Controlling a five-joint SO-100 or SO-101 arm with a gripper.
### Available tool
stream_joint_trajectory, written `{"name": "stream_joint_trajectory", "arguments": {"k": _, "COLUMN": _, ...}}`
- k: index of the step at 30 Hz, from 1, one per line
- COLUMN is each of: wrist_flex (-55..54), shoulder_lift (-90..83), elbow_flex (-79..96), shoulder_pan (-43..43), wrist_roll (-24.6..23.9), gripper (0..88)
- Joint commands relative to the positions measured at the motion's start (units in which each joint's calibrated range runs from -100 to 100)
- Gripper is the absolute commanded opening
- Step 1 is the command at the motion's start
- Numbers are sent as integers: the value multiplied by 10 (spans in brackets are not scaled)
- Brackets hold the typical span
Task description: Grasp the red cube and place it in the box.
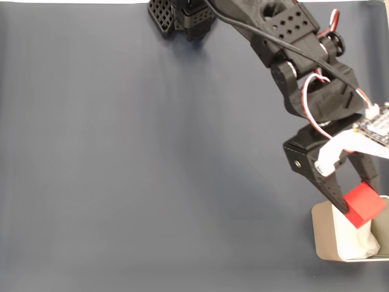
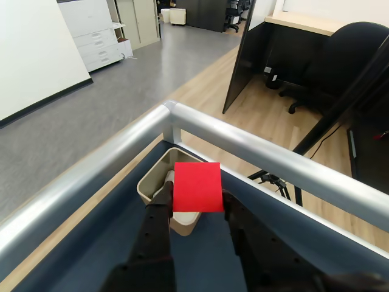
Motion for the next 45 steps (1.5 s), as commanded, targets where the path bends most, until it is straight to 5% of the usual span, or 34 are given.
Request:
{"name": "stream_joint_trajectory", "arguments": {"k": 1, "wrist_flex": 2, "shoulder_lift": 17, "elbow_flex": -63, "shoulder_pan": -9, "wrist_roll": -4, "gripper": 25}}
{"name": "stream_joint_trajectory", "arguments": {"k": 45, "wrist_flex": -15, "shoulder_lift": 167, "elbow_flex": -184, "shoulder_pan": -2, "wrist_roll": -25, "gripper": 12}}
